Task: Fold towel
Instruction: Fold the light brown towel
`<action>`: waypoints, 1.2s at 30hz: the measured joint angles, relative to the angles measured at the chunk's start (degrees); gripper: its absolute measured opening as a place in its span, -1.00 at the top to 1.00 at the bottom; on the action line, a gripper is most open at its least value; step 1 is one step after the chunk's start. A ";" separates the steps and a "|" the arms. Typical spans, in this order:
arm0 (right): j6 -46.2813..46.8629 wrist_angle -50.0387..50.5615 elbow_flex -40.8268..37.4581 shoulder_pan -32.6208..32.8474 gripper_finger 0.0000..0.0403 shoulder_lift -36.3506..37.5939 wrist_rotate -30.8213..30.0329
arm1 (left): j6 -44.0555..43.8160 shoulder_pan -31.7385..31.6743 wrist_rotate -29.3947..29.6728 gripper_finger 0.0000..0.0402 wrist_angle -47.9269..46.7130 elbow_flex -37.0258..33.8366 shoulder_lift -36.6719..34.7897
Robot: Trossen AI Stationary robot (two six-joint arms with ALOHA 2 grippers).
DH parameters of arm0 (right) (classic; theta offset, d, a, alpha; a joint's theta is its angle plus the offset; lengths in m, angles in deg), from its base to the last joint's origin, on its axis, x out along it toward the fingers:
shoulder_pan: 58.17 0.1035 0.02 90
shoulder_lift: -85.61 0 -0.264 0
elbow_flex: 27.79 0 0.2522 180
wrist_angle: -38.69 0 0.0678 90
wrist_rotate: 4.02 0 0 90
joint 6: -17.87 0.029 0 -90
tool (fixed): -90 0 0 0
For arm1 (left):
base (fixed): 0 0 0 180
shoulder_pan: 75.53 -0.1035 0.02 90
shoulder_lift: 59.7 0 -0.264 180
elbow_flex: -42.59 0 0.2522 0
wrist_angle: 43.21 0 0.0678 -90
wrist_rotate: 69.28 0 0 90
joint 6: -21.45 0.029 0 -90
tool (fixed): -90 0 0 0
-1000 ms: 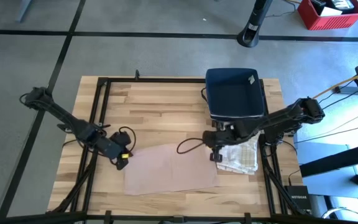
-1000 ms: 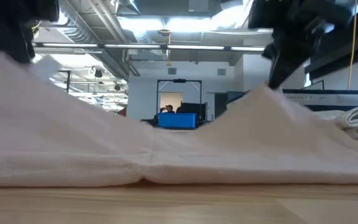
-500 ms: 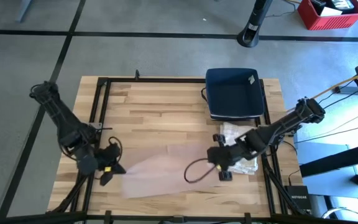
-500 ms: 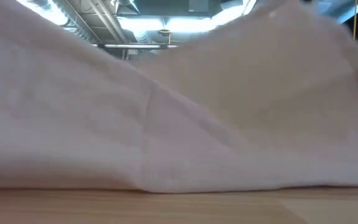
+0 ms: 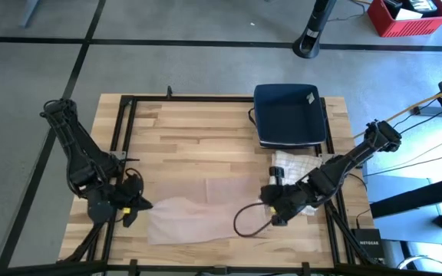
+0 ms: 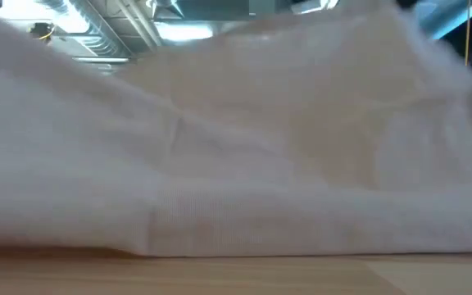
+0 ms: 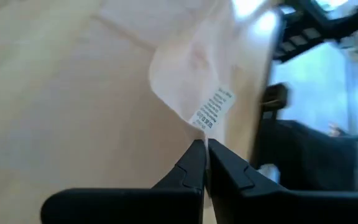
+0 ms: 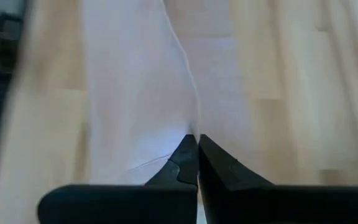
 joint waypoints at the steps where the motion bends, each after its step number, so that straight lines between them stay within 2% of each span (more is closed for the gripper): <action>1: -0.09 0.11 -0.75 -0.55 0.99 0.00 -1.26 | -1.03 -0.14 -0.07 1.00 -1.67 -0.21 0.08; 7: -0.08 -1.05 -7.47 -5.30 0.99 -0.22 -3.16 | -11.59 -0.11 -3.52 1.00 -10.76 -2.34 1.83; 16: 0.02 -11.20 -19.58 -10.71 0.99 -0.25 -3.10 | -15.32 -0.14 -3.84 1.00 -10.71 -6.74 5.07; 25: -1.42 -17.41 -23.35 -14.59 0.99 -0.26 -2.90 | -19.54 -0.14 -0.47 0.99 -11.23 -9.82 9.33; 36: 2.14 -11.36 -21.29 -14.68 0.99 0.11 7.41 | -21.85 -0.14 2.20 0.99 -9.99 -10.55 11.69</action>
